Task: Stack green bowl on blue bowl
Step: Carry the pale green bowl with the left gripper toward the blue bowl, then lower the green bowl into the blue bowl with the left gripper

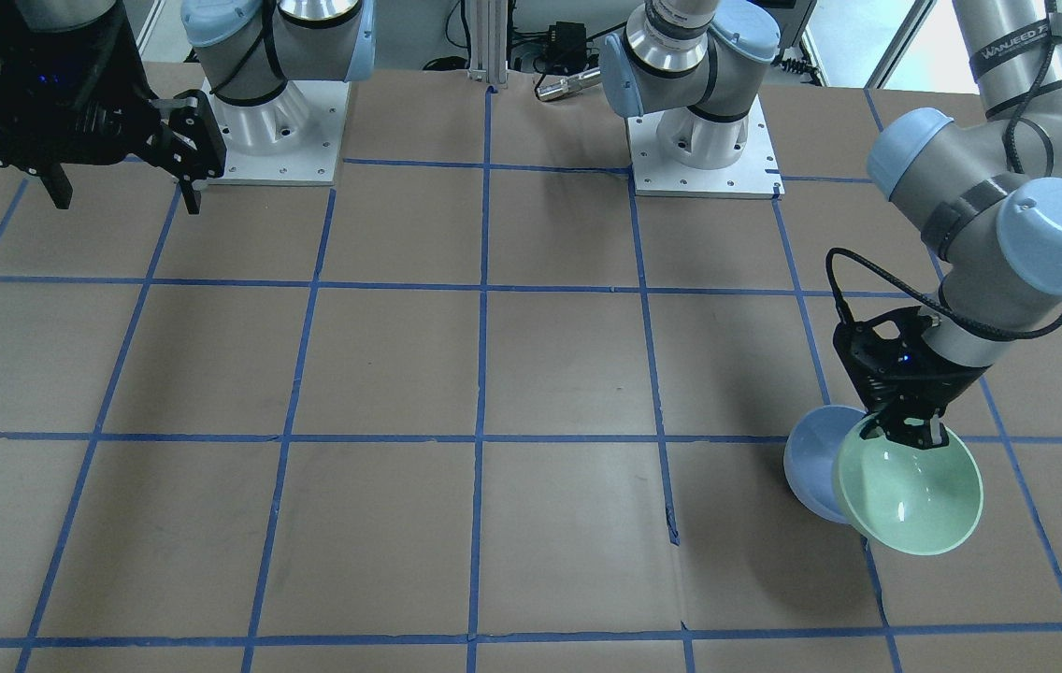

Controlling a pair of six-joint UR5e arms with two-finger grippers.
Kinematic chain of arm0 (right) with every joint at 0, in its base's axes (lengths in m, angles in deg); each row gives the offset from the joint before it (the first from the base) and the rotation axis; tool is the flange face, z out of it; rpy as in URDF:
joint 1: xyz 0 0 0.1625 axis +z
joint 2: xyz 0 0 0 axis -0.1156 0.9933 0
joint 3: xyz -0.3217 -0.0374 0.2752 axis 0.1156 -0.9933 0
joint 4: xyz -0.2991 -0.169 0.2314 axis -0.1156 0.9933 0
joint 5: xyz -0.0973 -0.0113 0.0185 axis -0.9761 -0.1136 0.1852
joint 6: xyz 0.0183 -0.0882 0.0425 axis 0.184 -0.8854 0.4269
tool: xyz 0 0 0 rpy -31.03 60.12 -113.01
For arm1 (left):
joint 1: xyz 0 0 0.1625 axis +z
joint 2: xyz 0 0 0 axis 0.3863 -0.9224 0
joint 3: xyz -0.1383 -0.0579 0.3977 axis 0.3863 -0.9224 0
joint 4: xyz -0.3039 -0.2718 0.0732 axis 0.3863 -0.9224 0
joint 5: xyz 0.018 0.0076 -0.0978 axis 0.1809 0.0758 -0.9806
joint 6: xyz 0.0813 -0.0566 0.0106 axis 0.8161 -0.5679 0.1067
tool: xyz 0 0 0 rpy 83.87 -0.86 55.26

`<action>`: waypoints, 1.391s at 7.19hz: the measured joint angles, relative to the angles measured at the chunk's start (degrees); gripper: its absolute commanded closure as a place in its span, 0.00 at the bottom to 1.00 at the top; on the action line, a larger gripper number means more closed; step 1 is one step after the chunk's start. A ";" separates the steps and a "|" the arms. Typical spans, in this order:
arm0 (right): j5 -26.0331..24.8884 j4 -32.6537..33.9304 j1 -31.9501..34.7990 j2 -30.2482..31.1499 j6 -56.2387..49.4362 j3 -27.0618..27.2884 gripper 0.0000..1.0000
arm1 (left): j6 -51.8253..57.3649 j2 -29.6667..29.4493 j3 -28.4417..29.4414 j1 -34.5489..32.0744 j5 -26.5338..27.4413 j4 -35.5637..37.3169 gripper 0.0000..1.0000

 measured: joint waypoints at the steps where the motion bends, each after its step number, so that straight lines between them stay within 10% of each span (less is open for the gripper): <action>1: 0.00 0.00 -0.02 0.00 0.00 0.00 0.00 | 0.10 0.24 -1.08 0.10 0.04 0.06 1.00; 6: 0.00 0.00 -0.03 0.00 0.00 0.00 0.00 | 0.14 -0.18 -3.85 0.62 2.79 0.12 1.00; 7: 0.00 0.00 -0.05 0.00 0.00 0.00 0.00 | -0.15 -0.26 -4.07 0.61 2.85 0.05 0.21; 8: 0.00 0.00 -0.04 0.00 0.00 0.00 0.00 | -0.71 -0.16 -4.19 0.60 2.98 -0.10 0.00; 10: 0.00 0.00 0.02 0.00 0.00 0.00 0.00 | -4.14 0.67 -4.56 0.12 3.59 -0.49 0.00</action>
